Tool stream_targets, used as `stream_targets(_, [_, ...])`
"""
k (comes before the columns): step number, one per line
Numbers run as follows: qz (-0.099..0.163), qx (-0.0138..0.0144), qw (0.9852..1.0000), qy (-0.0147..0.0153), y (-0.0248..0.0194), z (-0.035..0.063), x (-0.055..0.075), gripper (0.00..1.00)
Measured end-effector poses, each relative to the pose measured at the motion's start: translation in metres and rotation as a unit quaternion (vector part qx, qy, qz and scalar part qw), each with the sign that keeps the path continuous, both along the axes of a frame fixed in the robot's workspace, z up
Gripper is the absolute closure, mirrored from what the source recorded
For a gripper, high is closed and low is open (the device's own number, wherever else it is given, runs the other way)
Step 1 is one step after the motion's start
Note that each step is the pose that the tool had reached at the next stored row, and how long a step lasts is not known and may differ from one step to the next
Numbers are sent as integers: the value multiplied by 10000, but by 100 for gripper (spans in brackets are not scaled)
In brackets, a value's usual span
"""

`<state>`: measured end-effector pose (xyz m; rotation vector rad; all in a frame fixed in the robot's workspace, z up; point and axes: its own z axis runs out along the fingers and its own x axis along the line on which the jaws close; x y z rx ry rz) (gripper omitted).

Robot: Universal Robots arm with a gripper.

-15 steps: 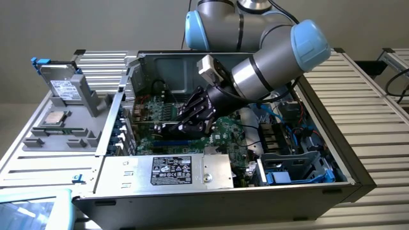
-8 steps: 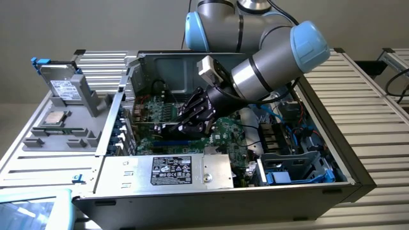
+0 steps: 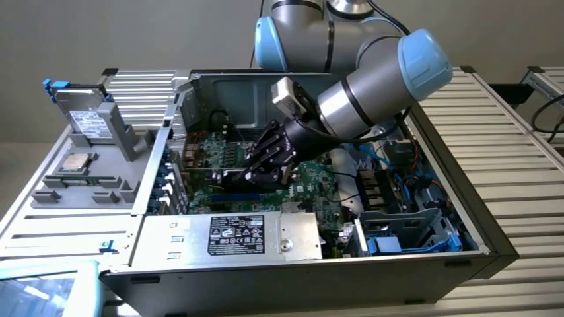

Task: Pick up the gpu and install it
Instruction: 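Insert the gpu into the slot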

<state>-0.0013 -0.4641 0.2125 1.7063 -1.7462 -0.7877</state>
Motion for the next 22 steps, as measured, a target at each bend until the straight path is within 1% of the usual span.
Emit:
stream_targets(15, [2, -2, 10000, 0, 6, -7, -30, 73])
stream_targets(22, [4, -1, 10000, 0, 6, -33, -30, 73])
